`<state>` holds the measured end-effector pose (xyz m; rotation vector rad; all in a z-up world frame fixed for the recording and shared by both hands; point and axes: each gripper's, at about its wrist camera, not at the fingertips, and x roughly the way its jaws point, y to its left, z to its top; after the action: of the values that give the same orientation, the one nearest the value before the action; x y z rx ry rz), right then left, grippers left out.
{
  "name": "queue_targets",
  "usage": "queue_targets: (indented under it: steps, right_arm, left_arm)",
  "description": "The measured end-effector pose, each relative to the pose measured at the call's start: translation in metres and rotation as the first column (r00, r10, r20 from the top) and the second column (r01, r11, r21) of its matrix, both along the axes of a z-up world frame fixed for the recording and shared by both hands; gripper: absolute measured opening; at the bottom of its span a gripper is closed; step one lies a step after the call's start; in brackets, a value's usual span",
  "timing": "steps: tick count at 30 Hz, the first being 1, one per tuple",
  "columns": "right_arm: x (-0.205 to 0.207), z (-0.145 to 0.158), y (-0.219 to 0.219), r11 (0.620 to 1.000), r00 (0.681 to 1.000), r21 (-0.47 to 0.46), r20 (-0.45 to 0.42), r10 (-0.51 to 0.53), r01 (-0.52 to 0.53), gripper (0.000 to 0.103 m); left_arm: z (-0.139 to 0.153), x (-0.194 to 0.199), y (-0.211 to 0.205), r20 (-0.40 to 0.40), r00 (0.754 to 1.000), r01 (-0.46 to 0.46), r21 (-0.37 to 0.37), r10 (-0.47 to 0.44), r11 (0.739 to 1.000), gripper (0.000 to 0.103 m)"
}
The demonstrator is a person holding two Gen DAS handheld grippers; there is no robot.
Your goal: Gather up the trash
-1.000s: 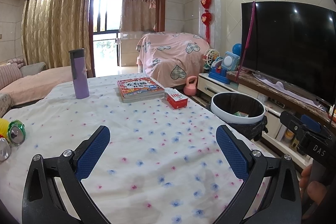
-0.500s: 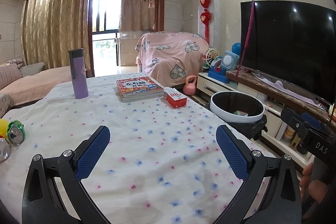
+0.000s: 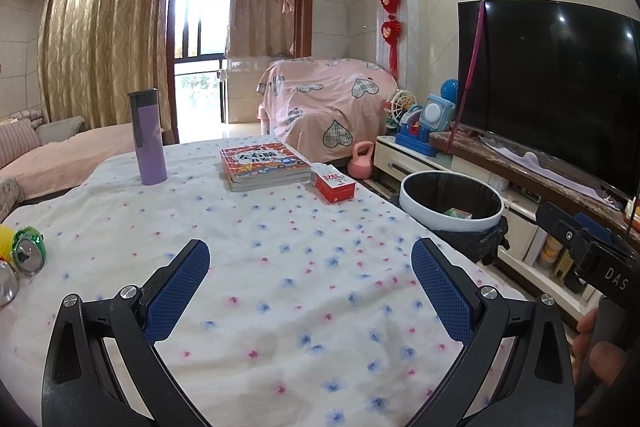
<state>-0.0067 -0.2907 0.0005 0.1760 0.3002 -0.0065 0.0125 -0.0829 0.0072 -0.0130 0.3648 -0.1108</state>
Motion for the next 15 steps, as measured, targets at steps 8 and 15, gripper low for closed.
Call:
queue_targets:
  steps: [8, 15]
  right_arm:
    - [0.001, 0.0, -0.002, 1.0, 1.0, 0.016, -0.001, 0.01, -0.01, 0.103]
    - [0.007, -0.002, -0.003, 0.999, 1.0, 0.032, -0.027, 0.017, -0.016, 0.103]
  left_arm:
    - [-0.003, 0.004, -0.002, -0.016, 1.0, 0.011, 0.002, -0.011, 1.0, 0.103]
    - [-0.007, 0.012, -0.003, -0.056, 0.998, 0.007, 0.004, -0.007, 1.0, 0.103]
